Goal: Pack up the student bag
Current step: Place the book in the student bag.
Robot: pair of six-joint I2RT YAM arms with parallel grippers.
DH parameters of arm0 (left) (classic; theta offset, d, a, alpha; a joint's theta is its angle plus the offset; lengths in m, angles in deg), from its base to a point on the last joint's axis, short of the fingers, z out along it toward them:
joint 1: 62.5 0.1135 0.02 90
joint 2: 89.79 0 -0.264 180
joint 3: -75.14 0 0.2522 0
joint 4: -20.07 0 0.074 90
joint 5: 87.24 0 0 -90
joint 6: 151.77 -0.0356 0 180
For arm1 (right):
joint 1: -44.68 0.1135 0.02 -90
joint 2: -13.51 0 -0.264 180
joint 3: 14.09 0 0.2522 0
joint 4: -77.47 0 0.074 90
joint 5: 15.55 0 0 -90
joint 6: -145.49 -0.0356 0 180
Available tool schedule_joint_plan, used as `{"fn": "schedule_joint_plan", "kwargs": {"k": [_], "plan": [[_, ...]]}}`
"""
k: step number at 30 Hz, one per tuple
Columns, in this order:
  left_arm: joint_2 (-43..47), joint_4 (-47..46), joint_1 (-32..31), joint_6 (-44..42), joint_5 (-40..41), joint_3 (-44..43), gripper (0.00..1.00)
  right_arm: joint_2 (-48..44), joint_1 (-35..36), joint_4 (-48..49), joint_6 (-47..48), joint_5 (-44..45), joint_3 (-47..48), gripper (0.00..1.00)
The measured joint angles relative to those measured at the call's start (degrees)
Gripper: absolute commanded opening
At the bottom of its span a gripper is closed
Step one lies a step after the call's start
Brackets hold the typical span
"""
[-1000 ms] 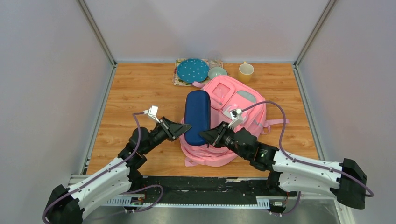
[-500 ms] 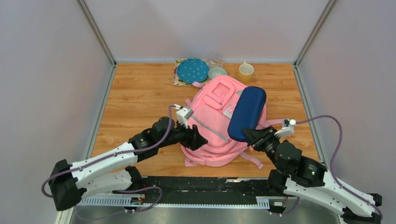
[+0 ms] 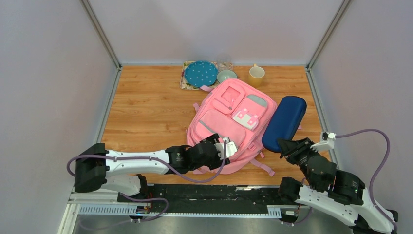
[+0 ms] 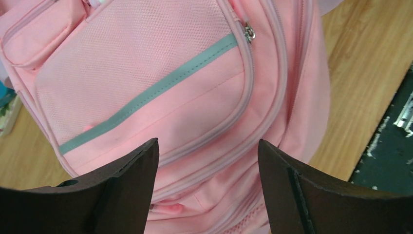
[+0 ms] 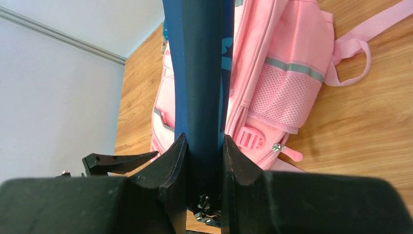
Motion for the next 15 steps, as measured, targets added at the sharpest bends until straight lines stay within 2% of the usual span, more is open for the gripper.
{"fn": "schedule_joint_plan", "kwargs": {"k": [6,15], "plan": [[-3.9,-5.4,-0.1,-5.2,2.1,-0.2,0.81,-0.2,0.0,-2.5,-0.6,-0.1,0.0,0.00],[-11.1,-9.4,-0.1,-7.7,1.7,-2.0,0.79,-1.4,0.0,-2.7,-1.5,-0.4,0.0,0.00]]}}
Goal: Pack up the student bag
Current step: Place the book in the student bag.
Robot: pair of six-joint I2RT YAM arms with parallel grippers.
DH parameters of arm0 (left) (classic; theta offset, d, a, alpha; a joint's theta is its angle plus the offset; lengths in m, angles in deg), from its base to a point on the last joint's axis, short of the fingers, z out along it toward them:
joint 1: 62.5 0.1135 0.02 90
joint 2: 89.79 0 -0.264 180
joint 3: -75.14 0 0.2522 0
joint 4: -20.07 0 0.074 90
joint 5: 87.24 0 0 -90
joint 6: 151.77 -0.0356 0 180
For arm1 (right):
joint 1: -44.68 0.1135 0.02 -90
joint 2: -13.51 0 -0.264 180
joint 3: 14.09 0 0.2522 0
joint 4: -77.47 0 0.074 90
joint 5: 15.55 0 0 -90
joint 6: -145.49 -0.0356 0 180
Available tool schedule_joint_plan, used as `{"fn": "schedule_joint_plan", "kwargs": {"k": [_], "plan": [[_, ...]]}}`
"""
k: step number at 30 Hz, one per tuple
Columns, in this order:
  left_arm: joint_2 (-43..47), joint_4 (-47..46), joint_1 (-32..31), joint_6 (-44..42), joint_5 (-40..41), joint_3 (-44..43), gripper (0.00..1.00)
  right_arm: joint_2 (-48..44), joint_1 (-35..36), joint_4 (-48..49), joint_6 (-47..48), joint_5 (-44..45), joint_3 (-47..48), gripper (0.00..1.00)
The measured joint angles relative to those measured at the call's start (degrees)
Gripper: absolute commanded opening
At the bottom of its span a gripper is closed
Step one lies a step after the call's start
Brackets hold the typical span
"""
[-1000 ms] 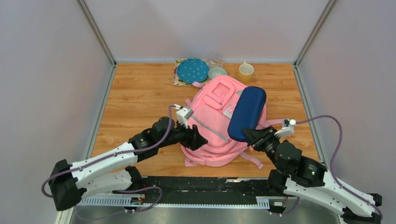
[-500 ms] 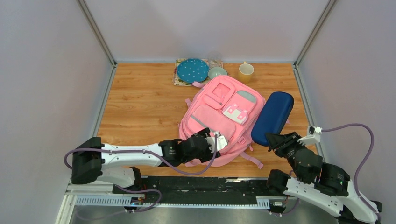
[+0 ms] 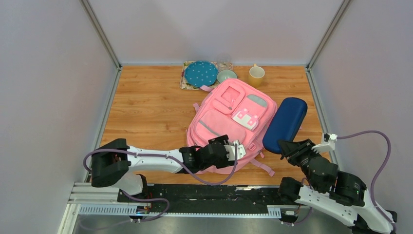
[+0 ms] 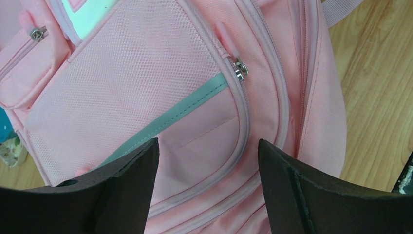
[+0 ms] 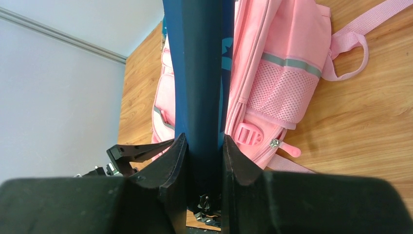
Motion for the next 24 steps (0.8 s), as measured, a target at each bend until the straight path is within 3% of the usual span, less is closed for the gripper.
{"fn": "schedule_joint_plan", "kwargs": {"k": [1,3,6,11,24], "plan": [[-0.5,-0.3,0.0,-0.2,0.0,0.0,0.77,-0.1,0.0,0.0,-0.1,0.0,0.0,0.00],[-1.2,-1.5,0.0,-0.4,0.4,0.0,0.64,-0.2,0.0,0.0,-0.3,-0.2,0.0,0.00],[-2.3,-3.1,0.0,-0.8,1.6,0.0,0.32,-0.2,0.0,0.0,-0.8,-0.7,-0.2,0.00],[-4.1,-4.4,-1.5,-2.5,4.1,-0.7,0.00,-0.2,0.0,0.0,-1.3,-1.8,-0.7,0.00],[-4.7,0.7,-1.1,-3.6,5.6,-10.4,0.00,-3.1,0.0,-7.8,-5.3,-8.8,-1.2,0.00]]}}
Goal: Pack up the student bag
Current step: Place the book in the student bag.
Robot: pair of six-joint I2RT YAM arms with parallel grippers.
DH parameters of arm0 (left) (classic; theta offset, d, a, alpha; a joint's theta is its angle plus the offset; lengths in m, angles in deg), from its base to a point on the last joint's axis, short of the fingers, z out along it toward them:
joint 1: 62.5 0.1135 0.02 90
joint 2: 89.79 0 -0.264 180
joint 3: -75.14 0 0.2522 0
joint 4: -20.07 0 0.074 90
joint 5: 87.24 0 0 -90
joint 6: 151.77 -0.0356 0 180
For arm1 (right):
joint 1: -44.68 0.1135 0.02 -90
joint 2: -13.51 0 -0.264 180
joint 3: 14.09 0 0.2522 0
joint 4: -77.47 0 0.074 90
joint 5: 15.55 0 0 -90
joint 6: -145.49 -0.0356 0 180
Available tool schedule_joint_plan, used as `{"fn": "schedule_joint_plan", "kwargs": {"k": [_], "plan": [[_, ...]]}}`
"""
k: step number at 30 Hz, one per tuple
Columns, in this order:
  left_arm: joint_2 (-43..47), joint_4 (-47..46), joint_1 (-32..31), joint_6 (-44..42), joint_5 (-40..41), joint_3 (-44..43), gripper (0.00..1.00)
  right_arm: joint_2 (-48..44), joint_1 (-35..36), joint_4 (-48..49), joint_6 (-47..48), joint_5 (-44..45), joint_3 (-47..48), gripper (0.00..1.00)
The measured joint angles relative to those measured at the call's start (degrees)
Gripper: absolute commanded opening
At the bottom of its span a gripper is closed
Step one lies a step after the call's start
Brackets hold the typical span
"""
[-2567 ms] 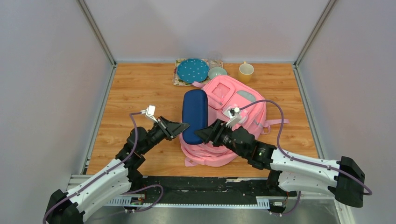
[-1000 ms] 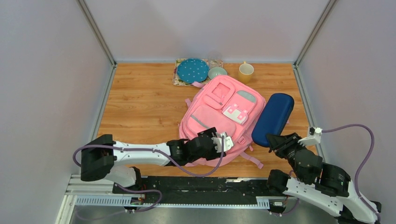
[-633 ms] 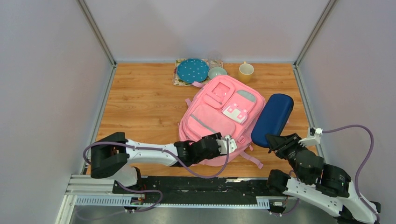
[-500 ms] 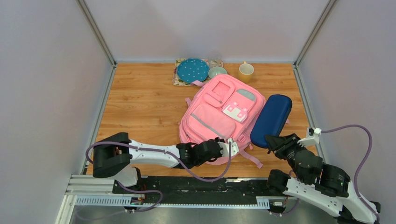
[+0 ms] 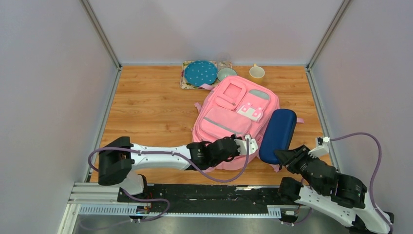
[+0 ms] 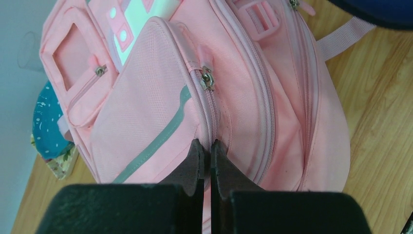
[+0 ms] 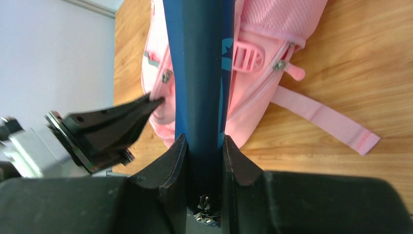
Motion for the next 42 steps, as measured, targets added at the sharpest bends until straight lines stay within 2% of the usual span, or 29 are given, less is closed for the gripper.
{"fn": "schedule_joint_plan", "kwargs": {"k": [11,17,24,31,36,42], "plan": [[-0.2,10.4,5.1,4.7,-5.2,-11.9,0.00,-0.9,0.0,-5.0,-5.2,-8.2,0.1,0.00],[-3.2,14.9,7.1,7.8,-7.0,-18.3,0.00,-0.9,0.0,-5.0,-9.0,-15.3,0.0,0.00],[-4.3,16.2,8.1,9.8,-7.6,-20.4,0.00,-0.9,0.0,-3.1,-11.4,-22.3,-2.4,0.00],[-4.3,16.9,8.4,10.7,-8.3,-21.0,0.00,4.0,-0.1,10.3,-11.4,-26.3,-10.5,0.00],[-4.3,17.1,8.8,11.6,-9.8,-21.0,0.00,7.2,0.0,20.4,-10.2,-21.8,-12.9,0.00],[-3.0,16.7,9.6,12.7,-10.9,-21.0,0.00,16.6,-0.2,29.0,-8.9,-15.5,-13.4,0.00]]}}
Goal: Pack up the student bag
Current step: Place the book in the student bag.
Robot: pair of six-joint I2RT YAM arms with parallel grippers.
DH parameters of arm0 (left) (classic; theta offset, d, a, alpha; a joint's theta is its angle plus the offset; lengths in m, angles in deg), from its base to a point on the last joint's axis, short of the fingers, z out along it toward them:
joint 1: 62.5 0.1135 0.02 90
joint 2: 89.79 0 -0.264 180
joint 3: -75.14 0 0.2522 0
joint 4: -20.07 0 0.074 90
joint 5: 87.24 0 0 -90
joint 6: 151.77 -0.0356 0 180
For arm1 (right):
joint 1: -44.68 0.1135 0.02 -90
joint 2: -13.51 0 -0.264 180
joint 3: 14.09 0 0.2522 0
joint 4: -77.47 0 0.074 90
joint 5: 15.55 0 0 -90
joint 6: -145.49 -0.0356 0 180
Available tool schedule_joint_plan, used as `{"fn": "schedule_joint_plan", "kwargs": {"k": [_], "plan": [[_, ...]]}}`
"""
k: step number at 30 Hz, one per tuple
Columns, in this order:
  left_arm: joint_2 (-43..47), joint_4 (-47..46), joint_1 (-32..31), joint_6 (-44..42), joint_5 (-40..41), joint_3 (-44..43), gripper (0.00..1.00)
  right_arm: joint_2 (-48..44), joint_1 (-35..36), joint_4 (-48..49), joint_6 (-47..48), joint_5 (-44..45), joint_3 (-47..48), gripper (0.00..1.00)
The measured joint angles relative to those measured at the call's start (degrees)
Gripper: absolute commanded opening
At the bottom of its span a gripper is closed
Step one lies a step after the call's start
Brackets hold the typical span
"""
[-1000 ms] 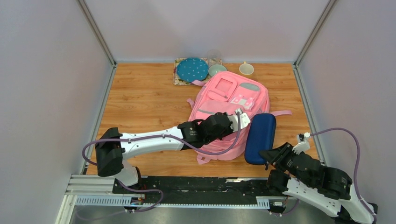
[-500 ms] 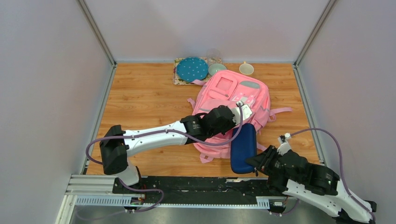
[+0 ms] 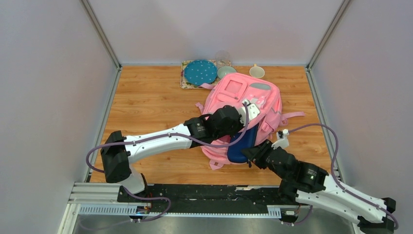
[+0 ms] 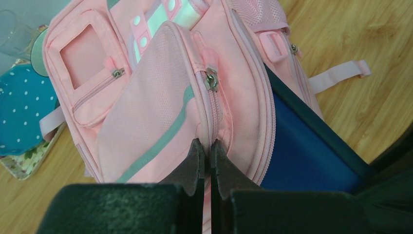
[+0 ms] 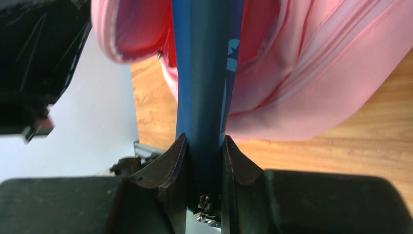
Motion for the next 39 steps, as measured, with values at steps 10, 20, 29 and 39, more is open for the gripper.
{"fn": "schedule_joint_plan", "kwargs": {"k": [10,20,29,39], "plan": [[1.0,-0.5,0.3,1.2,-3.6,1.2,0.00,7.4,-17.8,10.8,-0.5,-7.2,-2.1,0.00],[1.6,0.1,0.7,2.0,-6.2,1.6,0.00,24.3,-25.4,33.5,-1.2,-7.6,-5.0,0.00],[1.9,0.8,1.0,3.0,-7.4,1.6,0.00,36.7,-24.8,50.6,0.3,-0.4,-6.9,0.23],[3.8,0.1,1.2,3.9,-6.5,3.5,0.00,32.4,-23.3,43.6,6.1,0.4,-6.9,0.86]]}}
